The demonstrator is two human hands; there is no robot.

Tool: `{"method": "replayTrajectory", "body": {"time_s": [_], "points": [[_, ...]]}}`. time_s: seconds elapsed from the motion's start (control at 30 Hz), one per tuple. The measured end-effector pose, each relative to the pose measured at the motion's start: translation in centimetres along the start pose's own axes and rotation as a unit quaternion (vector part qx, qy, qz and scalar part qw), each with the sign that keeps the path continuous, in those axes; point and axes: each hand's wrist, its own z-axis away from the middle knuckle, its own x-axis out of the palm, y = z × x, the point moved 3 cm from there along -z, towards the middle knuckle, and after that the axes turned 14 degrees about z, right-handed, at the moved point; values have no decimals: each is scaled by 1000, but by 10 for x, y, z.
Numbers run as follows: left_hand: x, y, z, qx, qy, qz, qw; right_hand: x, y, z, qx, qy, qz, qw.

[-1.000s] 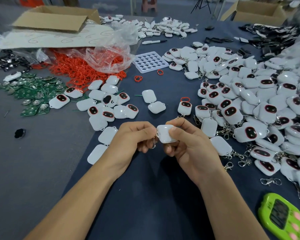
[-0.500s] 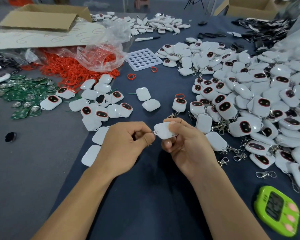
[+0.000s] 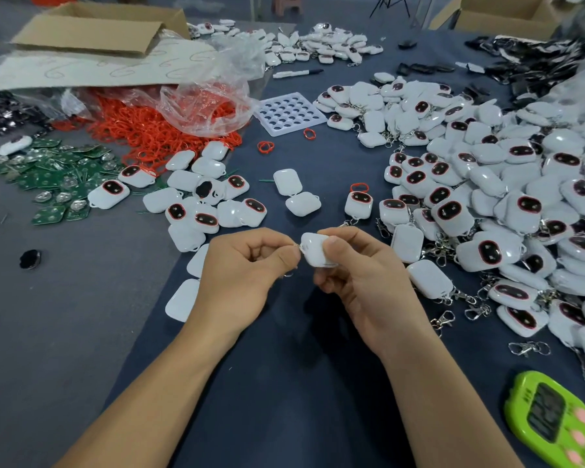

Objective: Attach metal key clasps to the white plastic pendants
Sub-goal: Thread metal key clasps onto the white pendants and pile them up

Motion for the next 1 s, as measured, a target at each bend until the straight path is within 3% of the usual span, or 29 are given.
{"method": "replayTrajectory", "body": {"time_s": [0.07,0.13,0.2,0.4,0.47,0.6,0.77,0.87,1.0], "points": [[-3,-2,0,7,10,-56,998,-3,0,0,-36,47,72,996],[-3,-3,3,37,1,-200,979,-6,0,1,-62,86,137,985],[0,-3,7,79,-11,-294,952,-7,0,2,-65,89,133,985],[2,2,10,194,-12,-405,894,-5,0,4,-59,83,92,990],[1,2,9,176,2,-371,912,-3,-1,3,-58,85,75,992],[0,-1,1,51,2,-139,989,-2,-3,2,-21,39,-30,999],[10,-5,1,-33,-42,-16,998,1,-2,0,7,8,-91,996],[10,-3,2,-23,-27,-4,999,0,-2,1,0,13,-70,997],[5,1,7,72,-1,-138,988,-2,-3,3,-27,59,-7,998]]}}
